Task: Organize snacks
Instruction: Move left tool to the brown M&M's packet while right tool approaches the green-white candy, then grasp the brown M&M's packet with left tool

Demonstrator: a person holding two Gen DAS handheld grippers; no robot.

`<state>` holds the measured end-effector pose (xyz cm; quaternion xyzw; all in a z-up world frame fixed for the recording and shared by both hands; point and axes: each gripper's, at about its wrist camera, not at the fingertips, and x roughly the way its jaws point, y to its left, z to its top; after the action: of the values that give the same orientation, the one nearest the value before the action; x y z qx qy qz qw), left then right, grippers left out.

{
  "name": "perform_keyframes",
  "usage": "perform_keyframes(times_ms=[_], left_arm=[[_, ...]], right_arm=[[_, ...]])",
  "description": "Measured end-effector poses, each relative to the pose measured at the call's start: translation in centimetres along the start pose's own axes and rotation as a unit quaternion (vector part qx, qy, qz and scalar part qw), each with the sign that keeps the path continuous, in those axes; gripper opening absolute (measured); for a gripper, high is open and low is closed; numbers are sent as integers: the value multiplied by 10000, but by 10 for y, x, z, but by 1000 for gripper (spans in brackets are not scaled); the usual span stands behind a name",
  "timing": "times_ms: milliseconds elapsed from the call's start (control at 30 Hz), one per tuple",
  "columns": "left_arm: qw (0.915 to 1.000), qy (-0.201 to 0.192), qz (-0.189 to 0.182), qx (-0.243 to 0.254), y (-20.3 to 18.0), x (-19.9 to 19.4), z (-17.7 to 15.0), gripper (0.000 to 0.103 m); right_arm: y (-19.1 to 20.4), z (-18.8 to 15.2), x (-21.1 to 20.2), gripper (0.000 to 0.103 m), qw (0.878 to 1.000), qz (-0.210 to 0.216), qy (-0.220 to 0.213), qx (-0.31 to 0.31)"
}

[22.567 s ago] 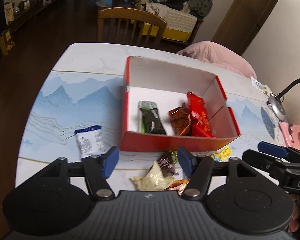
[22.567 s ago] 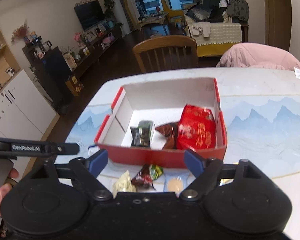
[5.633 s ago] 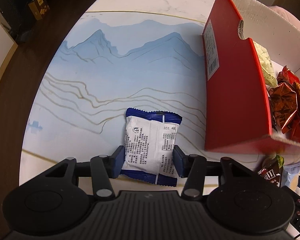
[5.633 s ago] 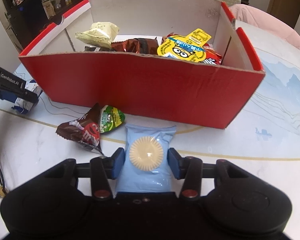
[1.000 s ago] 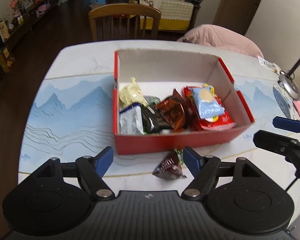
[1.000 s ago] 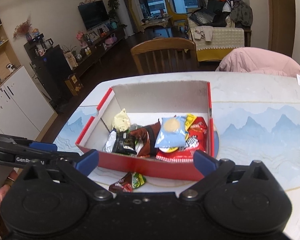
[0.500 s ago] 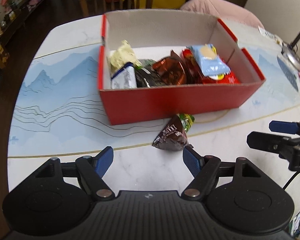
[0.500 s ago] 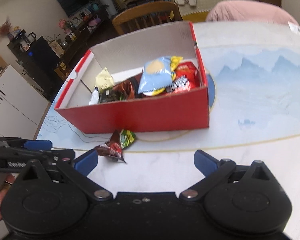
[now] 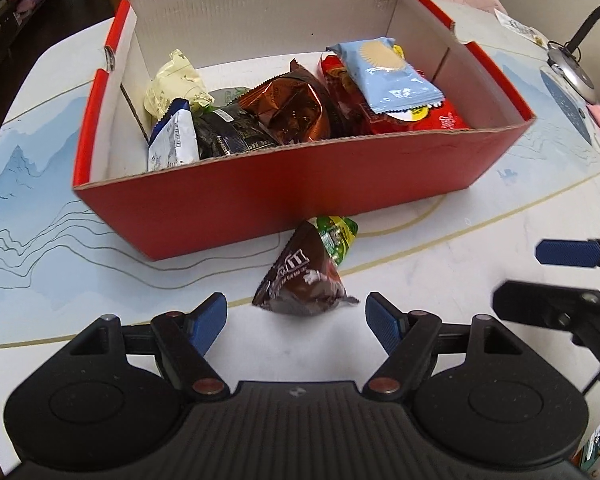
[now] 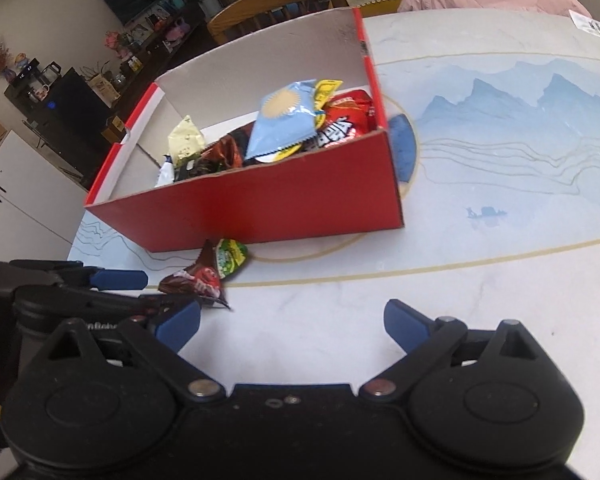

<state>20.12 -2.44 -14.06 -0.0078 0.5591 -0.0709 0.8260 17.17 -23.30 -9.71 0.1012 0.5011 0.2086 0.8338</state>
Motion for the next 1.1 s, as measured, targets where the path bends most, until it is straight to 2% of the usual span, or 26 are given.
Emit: perform_keyframes(times_ms=[200,300,467,700,933,1100], left_arm=[[9999,79,-52,-44,1,12,5,75],[9999,123,-63,1,1,16,7,68],[9998,176,-44,0,2,21,8,63],[9998,160,-99,-42,4,21,9,44],[9996,166,-118,-179,12,14,2,34],[9990,136,-155,-399,24,7,-7,31]], right_arm=[[-6,-1,0,97,10000,-15,30,69],[-7,-1,2,97,10000,-18,45,65],[-6,0,5,96,10000,-9,66,69],[-2,0,8,93,10000,19,81,27],[5,0,13,91,9999,31,103,-49],[15,0,19,89,9997,44,87,-203]])
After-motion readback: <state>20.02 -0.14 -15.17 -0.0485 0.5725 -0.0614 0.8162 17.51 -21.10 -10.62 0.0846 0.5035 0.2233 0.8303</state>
